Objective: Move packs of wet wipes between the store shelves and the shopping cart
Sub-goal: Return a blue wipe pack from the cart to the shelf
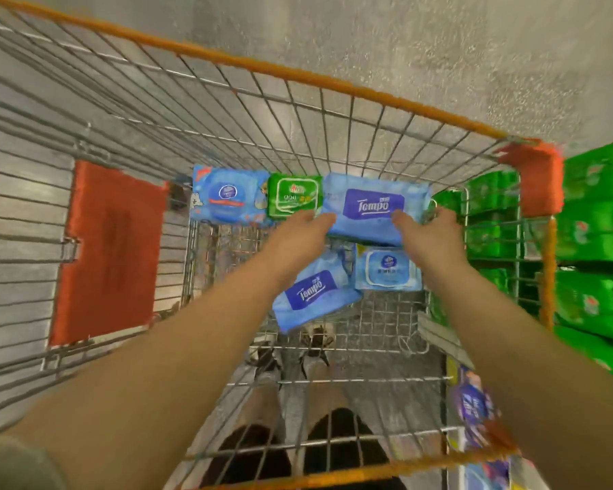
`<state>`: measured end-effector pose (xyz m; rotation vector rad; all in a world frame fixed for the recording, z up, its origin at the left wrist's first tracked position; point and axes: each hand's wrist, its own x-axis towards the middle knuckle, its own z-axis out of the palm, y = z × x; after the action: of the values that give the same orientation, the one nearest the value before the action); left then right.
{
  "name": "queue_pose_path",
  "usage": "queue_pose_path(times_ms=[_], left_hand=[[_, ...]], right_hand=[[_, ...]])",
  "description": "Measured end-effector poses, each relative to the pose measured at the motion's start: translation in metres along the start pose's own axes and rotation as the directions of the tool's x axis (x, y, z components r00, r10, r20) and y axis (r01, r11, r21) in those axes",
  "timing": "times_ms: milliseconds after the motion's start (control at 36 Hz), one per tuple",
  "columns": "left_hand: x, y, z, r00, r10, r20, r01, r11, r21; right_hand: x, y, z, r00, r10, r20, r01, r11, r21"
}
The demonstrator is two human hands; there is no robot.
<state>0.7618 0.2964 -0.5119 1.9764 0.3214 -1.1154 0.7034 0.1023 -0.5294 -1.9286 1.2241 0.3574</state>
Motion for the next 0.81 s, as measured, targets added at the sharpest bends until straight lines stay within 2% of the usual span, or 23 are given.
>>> queue_pose_path(times_ms=[194, 361, 444, 556, 639, 722, 806], left_hand=[[0.047, 0.003, 0.029, 0.999, -0.034, 0.01, 0.035, 0.987, -0.156], [0.044, 0.0, 0.043, 0.997, -0.025, -0.077, 0.007, 0.975, -0.223], [0.037, -0.002, 0.045, 0.985, -0.057, -0.16, 0.005, 0.952, -0.307], [0.024, -0.012, 0.04, 0.974, -0.184, -0.132, 0.097, 0.867, -0.488], [0.009, -0.022, 0.027, 0.962, -0.242, -0.127, 0.124, 0.8, -0.588], [-0.005, -0.036, 0.016, 0.954, -0.289, -0.081, 0.179, 0.766, -0.617], [-0.018, -0.052, 0.006, 0.948, -0.318, -0.015, 0.243, 0.753, -0.612]], right_hand=[[0.023, 0.012, 0.017, 0.995, 0.068, 0.076, -0.074, 0.994, 0.084], [0.049, 0.046, 0.027, 0.997, -0.04, 0.061, 0.031, 0.989, 0.148], [0.027, 0.028, 0.02, 0.993, -0.076, 0.092, 0.064, 0.99, 0.128], [0.004, 0.015, 0.012, 0.98, -0.133, 0.145, 0.112, 0.983, 0.149], [-0.009, 0.009, 0.012, 0.964, -0.195, 0.182, 0.183, 0.98, 0.085], [-0.02, 0.002, 0.02, 0.939, -0.248, 0.238, 0.26, 0.965, -0.021], [-0.034, -0.001, 0.031, 0.914, -0.258, 0.312, 0.287, 0.957, -0.048]])
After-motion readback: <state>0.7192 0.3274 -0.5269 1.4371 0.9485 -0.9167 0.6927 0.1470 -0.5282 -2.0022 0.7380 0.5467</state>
